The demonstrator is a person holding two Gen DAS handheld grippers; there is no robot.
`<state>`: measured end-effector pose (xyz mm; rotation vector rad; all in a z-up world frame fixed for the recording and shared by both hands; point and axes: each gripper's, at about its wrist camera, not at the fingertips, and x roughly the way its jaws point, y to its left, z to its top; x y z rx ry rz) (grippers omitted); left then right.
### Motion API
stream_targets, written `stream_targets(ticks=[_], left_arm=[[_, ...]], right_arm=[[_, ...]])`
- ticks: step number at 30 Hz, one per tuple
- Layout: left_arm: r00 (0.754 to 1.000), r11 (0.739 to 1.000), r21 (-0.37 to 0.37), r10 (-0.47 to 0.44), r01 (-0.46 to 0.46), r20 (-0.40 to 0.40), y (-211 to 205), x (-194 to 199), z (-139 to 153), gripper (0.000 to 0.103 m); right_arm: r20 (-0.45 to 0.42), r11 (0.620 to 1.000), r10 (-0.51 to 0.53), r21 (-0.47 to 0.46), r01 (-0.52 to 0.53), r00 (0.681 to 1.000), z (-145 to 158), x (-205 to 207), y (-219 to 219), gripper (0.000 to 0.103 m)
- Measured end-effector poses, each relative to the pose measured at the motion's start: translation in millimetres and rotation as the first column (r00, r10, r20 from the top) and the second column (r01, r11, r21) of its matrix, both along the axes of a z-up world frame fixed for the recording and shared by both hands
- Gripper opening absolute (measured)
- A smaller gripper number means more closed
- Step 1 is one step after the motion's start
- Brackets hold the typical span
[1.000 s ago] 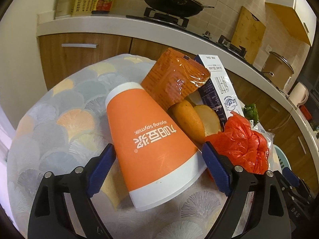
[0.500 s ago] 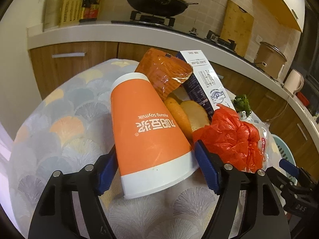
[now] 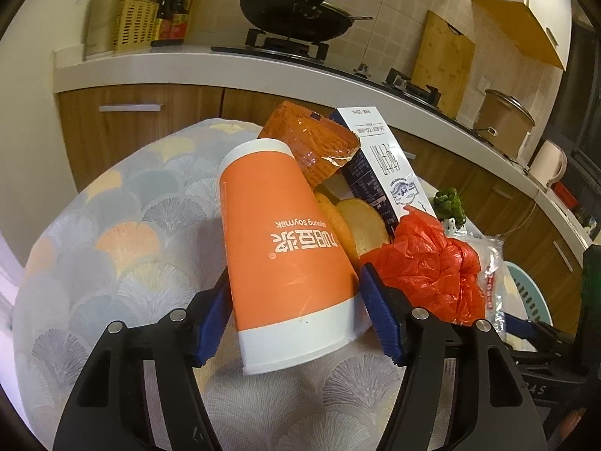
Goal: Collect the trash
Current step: 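Grasp the orange paper cup with the left tool while the right tool grasps the clear wrapper, then carry cup and wrapper to the blue basket and open both tools to drop them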
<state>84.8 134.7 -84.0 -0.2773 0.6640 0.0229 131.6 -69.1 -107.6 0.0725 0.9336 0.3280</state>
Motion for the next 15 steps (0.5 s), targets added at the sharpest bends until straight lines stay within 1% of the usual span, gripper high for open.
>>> stream_targets(ticks=[1, 2, 3, 4, 5, 7, 10, 15], left_arm=[[1.000, 1.000, -0.002, 0.000, 0.000, 0.003, 0.3, -0.5, 0.1, 0.062], [1.000, 1.000, -0.004, -0.003, 0.003, 0.008, 0.5, -1.5, 0.7, 0.062], [1.000, 1.000, -0.005, -0.007, 0.007, 0.016, 0.5, -2.9, 1.7, 0.060], [1.000, 1.000, -0.004, -0.013, 0.013, 0.025, -0.1, -5.0, 2.9, 0.059], [0.999, 1.000, -0.002, -0.017, 0.017, 0.028, -0.8, -6.4, 3.5, 0.058], [0.999, 1.000, 0.005, -0.020, 0.020, 0.028, -2.3, -10.7, 5.3, 0.057], [0.999, 1.000, 0.019, -0.022, 0.021, 0.033, -4.2, -19.2, 8.5, 0.054], [0.999, 1.000, 0.029, -0.012, 0.010, 0.049, -4.4, -32.5, 16.8, 0.052]], right_arm=[[0.001, 1.000, 0.004, -0.003, -0.004, 1.000, 0.4, -1.6, 0.5, 0.061], [0.005, 1.000, 0.006, -0.001, -0.006, 1.000, 0.5, -3.6, -0.5, 0.056], [0.004, 1.000, 0.019, 0.011, -0.019, 1.000, 0.8, -5.3, -0.7, 0.042], [0.001, 0.999, 0.024, 0.022, -0.024, 1.000, 0.9, -7.2, -2.1, 0.037], [0.004, 0.999, 0.022, 0.027, -0.022, 1.000, 0.8, -9.6, -4.0, 0.034], [0.020, 0.999, 0.016, 0.029, -0.017, 1.000, 3.9, -15.3, -8.4, 0.023], [0.054, 1.000, -0.001, 0.019, 0.000, 0.999, 10.3, -24.1, -15.1, 0.019], [0.110, 0.999, -0.047, 0.019, 0.045, 0.993, 22.5, -37.7, -31.5, 0.017]])
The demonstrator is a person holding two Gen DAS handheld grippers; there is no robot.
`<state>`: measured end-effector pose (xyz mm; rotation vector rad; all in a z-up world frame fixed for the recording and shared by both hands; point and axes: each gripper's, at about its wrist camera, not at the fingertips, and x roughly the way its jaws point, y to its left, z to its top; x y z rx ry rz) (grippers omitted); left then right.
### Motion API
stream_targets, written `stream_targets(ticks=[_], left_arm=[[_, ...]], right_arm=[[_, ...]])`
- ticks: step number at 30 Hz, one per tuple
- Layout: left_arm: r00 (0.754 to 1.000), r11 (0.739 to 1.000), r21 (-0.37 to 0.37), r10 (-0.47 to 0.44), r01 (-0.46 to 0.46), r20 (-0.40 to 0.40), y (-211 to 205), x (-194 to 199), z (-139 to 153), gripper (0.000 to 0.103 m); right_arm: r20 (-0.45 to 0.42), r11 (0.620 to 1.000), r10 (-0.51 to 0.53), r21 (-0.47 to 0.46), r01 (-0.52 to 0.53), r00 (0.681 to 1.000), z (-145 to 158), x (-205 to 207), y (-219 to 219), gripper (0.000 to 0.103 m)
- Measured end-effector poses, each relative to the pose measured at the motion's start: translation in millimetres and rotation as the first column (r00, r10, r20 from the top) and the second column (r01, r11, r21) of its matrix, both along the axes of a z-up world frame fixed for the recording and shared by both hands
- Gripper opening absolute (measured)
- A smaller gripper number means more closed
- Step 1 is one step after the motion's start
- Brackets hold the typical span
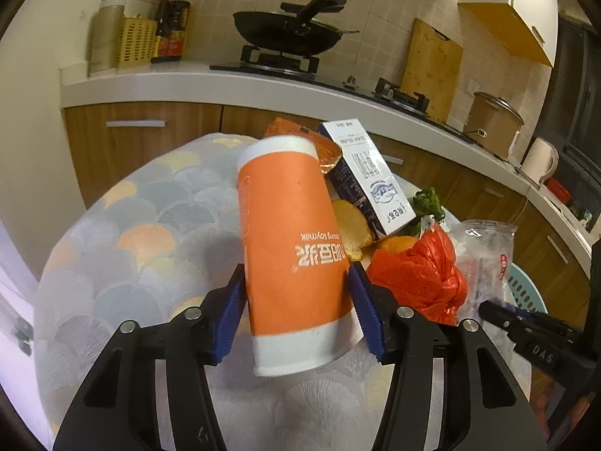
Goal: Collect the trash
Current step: 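Carry cup and wrapper to the blue basket and open both tools to drop them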
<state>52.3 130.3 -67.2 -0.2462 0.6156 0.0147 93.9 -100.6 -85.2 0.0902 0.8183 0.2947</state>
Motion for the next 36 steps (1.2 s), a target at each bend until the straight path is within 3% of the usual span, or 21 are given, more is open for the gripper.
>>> stream_targets(ticks=[14, 22, 29, 36], left_arm=[[0.996, 1.000, 0.002, -0.025, 0.025, 0.091, -15.0, -19.9, 39.1, 0.048], [0.972, 0.988, 0.050, -0.153, 0.147, 0.176, -75.1, -20.7, 80.4, 0.048], [0.929, 0.945, 0.047, -0.326, 0.323, 0.174, -158.9, 2.1, 88.7, 0.048], [0.876, 0.882, 0.019, -0.470, 0.471, 0.103, -245.7, 38.3, 66.0, 0.048]], right_arm=[[0.141, 0.992, -0.127, 0.031, 0.124, 0.982, 38.2, -21.6, -52.4, 0.016], [0.177, 0.974, -0.227, 0.048, 0.222, 0.958, 47.0, -26.9, -104.5, 0.016], [0.166, 0.928, -0.371, 0.042, 0.370, 0.914, 37.8, -32.9, -183.4, 0.016], [0.098, 0.859, -0.510, 0.025, 0.511, 0.854, 12.2, -34.4, -258.6, 0.016]])
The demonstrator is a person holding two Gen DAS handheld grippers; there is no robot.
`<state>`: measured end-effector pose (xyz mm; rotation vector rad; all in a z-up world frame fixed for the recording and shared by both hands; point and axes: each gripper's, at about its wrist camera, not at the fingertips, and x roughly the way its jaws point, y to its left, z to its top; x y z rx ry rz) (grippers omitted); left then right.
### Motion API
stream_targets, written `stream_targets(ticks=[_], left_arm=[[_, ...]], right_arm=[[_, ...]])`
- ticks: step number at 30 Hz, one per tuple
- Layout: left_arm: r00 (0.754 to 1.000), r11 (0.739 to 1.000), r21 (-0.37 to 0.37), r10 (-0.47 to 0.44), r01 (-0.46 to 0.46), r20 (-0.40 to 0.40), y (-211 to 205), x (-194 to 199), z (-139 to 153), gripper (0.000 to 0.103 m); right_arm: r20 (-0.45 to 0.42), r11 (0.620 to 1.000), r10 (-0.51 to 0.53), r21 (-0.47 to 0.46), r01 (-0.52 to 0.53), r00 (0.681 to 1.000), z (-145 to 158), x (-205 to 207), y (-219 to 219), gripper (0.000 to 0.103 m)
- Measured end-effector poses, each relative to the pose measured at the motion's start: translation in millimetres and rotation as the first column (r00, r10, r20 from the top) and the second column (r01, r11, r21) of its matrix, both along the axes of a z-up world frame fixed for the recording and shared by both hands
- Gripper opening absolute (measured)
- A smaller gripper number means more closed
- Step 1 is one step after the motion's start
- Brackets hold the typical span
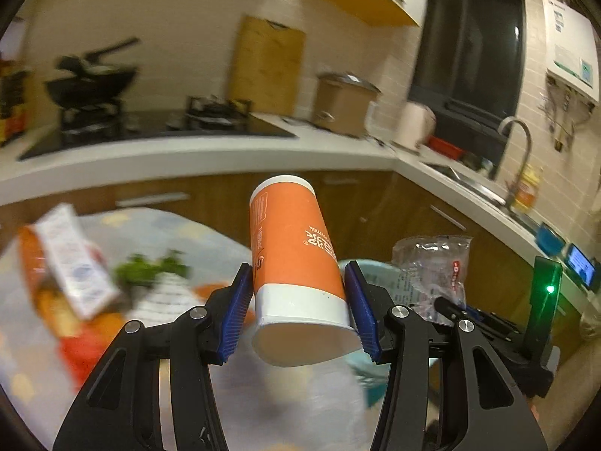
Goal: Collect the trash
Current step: 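Carry cup and wrapper to the blue basket and open both tools to drop them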
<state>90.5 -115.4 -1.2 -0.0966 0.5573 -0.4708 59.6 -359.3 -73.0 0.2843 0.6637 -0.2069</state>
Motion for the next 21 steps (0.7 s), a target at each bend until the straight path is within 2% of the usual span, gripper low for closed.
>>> stream_targets(ticks=[4, 10, 16, 21], left_arm=[[0.996, 0.997, 0.013, -0.074, 0.075, -0.058, -45.4, 19.9, -22.7, 0.048], [0.982, 0.987, 0.048, -0.149, 0.156, -0.119, -87.7, 41.0, -55.1, 0.048], [0.970, 0.978, 0.078, -0.178, 0.192, -0.164, -106.9, 49.9, -77.1, 0.049], [0.967, 0.977, 0.086, -0.175, 0.193, -0.186, -114.2, 56.0, -87.5, 0.049]], right_arm=[[-0.056, 0.998, -0.063, 0.017, 0.064, 0.996, -20.3, 4.7, -26.7, 0.016], [-0.153, 0.994, -0.101, 0.034, 0.107, 0.983, -56.4, 16.0, -49.7, 0.016], [-0.212, 0.992, -0.098, 0.057, 0.112, 0.972, -78.8, 25.1, -54.5, 0.016], [-0.224, 0.992, -0.085, 0.070, 0.103, 0.971, -80.9, 30.2, -51.7, 0.017]])
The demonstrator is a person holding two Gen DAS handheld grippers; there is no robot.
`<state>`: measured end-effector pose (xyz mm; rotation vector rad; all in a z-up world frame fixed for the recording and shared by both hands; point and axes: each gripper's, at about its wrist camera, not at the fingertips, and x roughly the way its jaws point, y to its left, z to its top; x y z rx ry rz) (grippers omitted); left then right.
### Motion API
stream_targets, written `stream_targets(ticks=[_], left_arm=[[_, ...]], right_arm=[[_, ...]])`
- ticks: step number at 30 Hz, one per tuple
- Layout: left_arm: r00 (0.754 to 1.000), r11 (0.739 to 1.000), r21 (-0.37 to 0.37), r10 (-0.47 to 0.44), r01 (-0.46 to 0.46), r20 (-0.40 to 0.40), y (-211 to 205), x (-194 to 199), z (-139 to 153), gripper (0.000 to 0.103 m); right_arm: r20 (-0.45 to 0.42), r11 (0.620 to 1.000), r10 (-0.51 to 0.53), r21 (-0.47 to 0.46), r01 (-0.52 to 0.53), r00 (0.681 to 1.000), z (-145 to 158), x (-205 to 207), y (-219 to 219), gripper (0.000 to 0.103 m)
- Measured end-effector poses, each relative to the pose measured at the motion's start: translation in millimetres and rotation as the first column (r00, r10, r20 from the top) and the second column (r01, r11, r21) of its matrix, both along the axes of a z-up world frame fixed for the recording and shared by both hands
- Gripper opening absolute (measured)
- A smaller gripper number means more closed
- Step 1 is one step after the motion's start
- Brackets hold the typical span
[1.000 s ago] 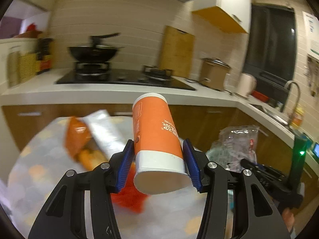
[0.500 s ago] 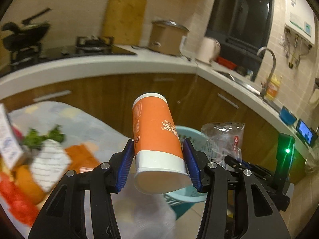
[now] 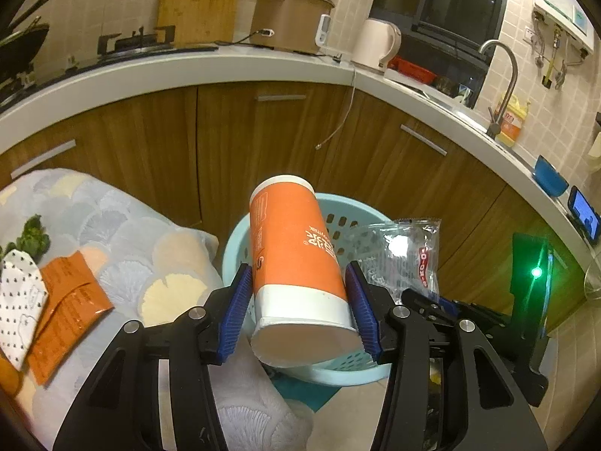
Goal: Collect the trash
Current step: 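Carry cup and wrapper to the blue basket and open both tools to drop them, then grasp the red plastic bag with the left tool while the right tool grasps the orange peel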
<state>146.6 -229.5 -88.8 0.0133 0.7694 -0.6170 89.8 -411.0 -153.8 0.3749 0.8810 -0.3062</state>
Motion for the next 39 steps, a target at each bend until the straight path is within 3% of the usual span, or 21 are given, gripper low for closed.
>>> stream_targets(ticks=[3, 5, 6, 7, 18, 28, 36, 39], left_arm=[[1.000, 1.000, 0.013, 0.004, -0.004, 0.000, -1.2, 1.8, -1.7, 0.051], [1.000, 1.000, 0.023, 0.022, -0.022, -0.004, -0.2, 3.3, -4.1, 0.052], [1.000, 0.999, 0.029, 0.026, -0.026, -0.004, -0.5, 3.0, -3.6, 0.057], [1.000, 0.999, 0.031, 0.027, -0.026, -0.007, 0.3, 3.0, -3.5, 0.062], [0.999, 1.000, 0.017, 0.025, -0.026, 0.045, 14.5, -14.6, 13.9, 0.062], [0.986, 0.995, -0.020, 0.104, -0.103, 0.127, 64.7, -45.4, 49.0, 0.064], [0.945, 0.964, -0.064, 0.265, -0.257, 0.193, 141.2, -67.6, 76.3, 0.074], [0.897, 0.930, -0.038, 0.363, -0.365, 0.253, 175.6, -80.1, 82.2, 0.080]], right_arm=[[-0.003, 1.000, 0.006, 0.012, -0.006, 1.000, -1.6, 2.9, -0.3, 0.021], [-0.005, 0.999, 0.013, 0.031, -0.013, 1.000, -3.4, 3.7, 0.7, 0.031], [-0.003, 0.999, 0.016, 0.038, -0.015, 1.000, -3.9, 3.4, 1.2, 0.043], [0.003, 0.999, 0.014, 0.037, -0.015, 1.000, -3.5, 2.3, 1.6, 0.047], [0.037, 1.000, -0.003, 0.029, 0.001, 0.999, 13.0, -14.9, 2.6, 0.047], [0.122, 0.994, 0.111, 0.008, -0.113, 0.986, 50.9, -14.8, 53.3, 0.047], [0.159, 0.968, 0.248, -0.014, -0.249, 0.955, 69.6, -6.3, 117.2, 0.047], [0.170, 0.955, 0.294, -0.026, -0.294, 0.941, 75.8, -3.4, 141.2, 0.047]])
